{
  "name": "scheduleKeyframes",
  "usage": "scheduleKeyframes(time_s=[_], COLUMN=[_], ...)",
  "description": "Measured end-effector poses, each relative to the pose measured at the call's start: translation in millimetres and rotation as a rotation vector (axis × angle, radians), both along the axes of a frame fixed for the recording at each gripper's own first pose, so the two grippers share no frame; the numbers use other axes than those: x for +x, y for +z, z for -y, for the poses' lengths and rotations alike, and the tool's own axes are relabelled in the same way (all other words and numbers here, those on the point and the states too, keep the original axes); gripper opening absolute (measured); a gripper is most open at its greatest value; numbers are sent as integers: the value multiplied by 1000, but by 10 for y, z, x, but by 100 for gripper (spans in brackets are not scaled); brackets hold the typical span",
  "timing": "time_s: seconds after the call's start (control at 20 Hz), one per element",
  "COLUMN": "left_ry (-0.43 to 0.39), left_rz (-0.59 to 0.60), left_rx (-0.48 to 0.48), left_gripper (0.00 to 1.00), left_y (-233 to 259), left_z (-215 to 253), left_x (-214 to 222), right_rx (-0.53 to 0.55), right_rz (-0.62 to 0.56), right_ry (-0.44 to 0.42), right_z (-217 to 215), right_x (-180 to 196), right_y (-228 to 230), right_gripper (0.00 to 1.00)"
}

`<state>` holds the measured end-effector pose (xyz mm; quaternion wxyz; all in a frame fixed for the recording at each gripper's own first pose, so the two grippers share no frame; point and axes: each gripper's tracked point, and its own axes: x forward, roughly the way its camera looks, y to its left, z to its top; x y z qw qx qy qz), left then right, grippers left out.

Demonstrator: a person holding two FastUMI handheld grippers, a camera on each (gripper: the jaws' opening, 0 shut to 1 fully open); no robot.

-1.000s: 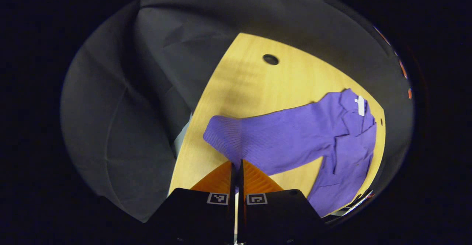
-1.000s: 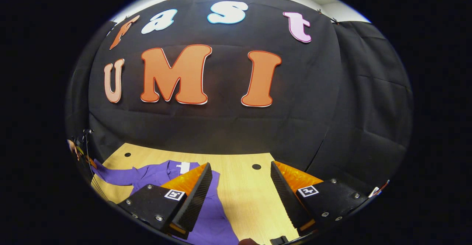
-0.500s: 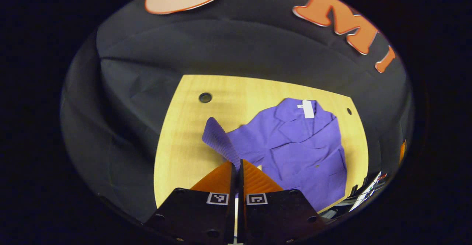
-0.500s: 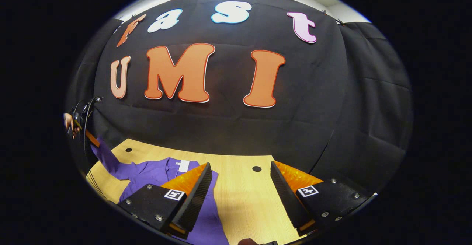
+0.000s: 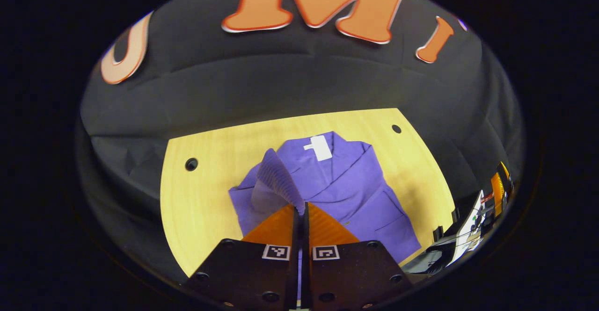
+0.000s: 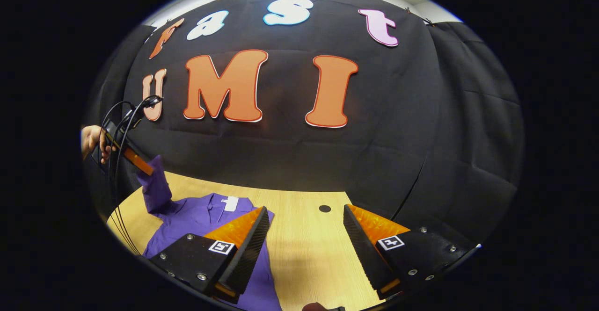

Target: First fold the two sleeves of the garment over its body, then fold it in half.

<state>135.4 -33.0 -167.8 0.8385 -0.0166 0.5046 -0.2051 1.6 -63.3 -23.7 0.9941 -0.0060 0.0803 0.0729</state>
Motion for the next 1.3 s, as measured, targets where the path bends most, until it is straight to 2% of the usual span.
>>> scheduleKeyframes(time_s=[0.25,0.55,0.65,0.7,0.75,0.85,1.0,1.15,1.2,1.3], left_ry=[-74,-106,-100,-99,-101,-109,-105,-38,-5,70], left_rz=[14,54,59,68,79,126,234,405,460,567], left_rx=[-49,-49,-74,-101,-127,-164,-177,-152,-144,-117], left_gripper=[4,3,8,12,23,28,57,93,97,98], left_y=[97,59,45,50,107,273,541,864,998,1242], left_z=[804,1606,1821,1959,2059,2167,2098,1816,1678,1406], left_x=[113,325,326,337,317,288,231,233,185,57], right_rx=[-4,18,17,16,16,15,14,12,13,23], right_rz=[-23,-47,-51,-55,-58,-67,-74,-76,-74,-46], right_ry=[-28,-54,-53,-53,-50,-45,-29,1,12,42], right_z=[304,610,664,686,696,732,713,610,552,429], right_x=[-12,7,9,9,18,22,38,71,85,97], right_y=[-161,-295,-335,-357,-384,-428,-469,-498,-494,-412], right_gripper=[95,95,95,95,95,95,95,95,95,95])
